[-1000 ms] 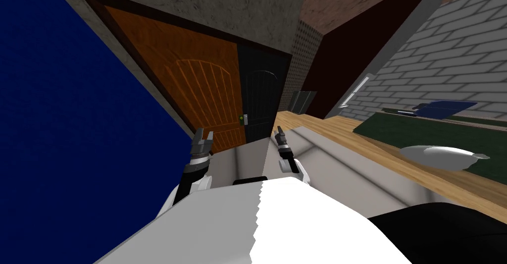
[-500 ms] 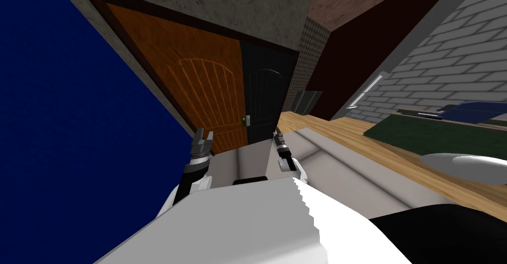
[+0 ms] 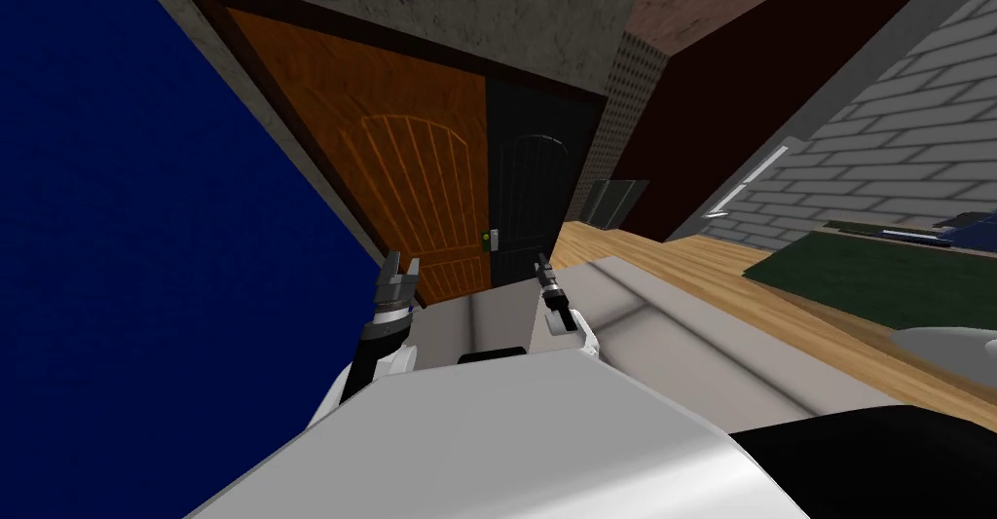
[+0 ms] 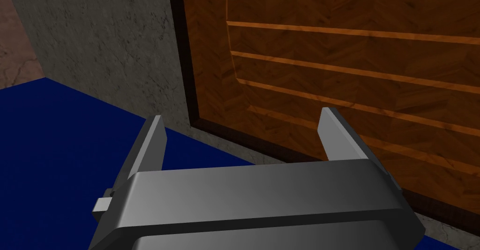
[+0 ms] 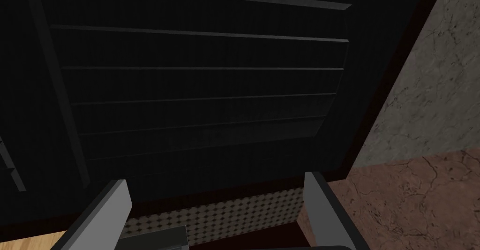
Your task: Pull the door open
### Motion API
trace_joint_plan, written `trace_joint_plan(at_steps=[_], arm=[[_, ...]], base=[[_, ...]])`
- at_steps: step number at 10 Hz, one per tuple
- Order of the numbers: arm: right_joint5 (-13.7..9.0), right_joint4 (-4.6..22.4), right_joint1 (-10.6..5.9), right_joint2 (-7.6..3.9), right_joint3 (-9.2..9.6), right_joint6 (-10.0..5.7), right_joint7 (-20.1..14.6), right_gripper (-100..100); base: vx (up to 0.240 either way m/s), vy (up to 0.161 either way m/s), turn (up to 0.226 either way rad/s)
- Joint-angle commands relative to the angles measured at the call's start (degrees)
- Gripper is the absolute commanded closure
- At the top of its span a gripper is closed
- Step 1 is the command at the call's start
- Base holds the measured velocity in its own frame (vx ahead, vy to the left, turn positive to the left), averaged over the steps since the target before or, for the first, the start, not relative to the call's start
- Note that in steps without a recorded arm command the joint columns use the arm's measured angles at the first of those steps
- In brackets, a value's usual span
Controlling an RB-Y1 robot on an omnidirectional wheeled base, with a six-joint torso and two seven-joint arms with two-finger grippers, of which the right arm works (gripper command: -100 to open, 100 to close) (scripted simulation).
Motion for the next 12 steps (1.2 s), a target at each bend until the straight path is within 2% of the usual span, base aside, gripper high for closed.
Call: trace_joint_plan(at_steps=[1, 3, 4, 8, 10, 12], arm=[[0.6, 1.6, -0.71, -0.14, -0.10, 0.55, -1.1, -100], [1.3, 3.6, -1.59, -0.23, -0.21, 1.01, -2.2, -100], [1.9, 5.5, -2.46, -0.31, -0.31, 1.45, -3.2, -100], [3.1, 9.2, -4.13, -0.44, -0.51, 2.31, -5.2, -100], [4.3, 12.5, -5.67, -0.52, -0.68, 3.09, -7.1, -100], [5.0, 14.7, -6.69, -0.56, -0.79, 3.60, -8.3, -100]], base=[[0.144, 0.052, 0.074], [0.109, 0.033, 0.065], [0.135, 0.037, 0.097], [0.126, 0.038, 0.070], [0.188, 0.033, 0.108], [0.171, 0.035, 0.076]])
